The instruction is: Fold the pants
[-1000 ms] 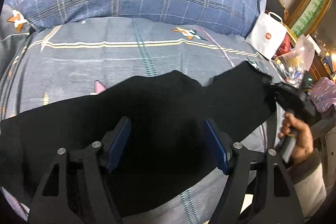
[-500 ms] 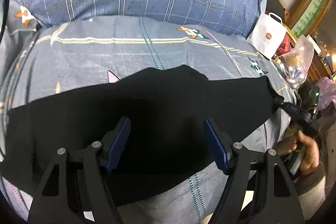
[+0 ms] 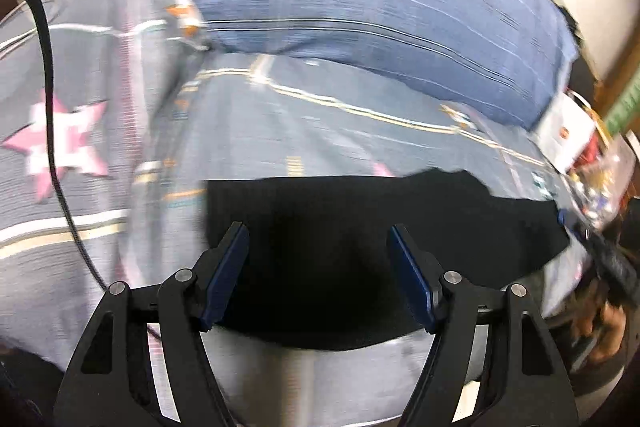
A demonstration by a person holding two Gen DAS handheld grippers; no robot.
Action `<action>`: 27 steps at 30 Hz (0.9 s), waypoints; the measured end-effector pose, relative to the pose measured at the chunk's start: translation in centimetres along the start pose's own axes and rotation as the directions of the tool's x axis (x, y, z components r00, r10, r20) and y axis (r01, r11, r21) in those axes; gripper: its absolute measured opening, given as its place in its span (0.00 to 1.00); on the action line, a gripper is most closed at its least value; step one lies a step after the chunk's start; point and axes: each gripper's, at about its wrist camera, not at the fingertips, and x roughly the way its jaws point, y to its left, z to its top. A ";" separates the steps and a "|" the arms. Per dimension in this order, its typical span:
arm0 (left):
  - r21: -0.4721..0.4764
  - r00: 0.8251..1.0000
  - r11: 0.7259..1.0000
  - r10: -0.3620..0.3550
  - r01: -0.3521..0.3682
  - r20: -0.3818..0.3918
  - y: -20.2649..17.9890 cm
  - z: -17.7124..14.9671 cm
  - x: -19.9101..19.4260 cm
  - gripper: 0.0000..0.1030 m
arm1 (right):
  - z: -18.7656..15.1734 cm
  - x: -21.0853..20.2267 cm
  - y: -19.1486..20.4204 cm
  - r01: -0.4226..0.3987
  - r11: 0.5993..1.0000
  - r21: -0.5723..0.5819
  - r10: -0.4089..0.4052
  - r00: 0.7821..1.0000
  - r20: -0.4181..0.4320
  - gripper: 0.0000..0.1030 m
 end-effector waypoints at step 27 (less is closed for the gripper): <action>-0.088 0.997 0.996 -0.032 0.026 -0.067 3.2 1.5 3.2 0.70 | -11.3 13.5 19.7 0.045 0.448 -0.893 -0.147 0.989 -0.024 0.53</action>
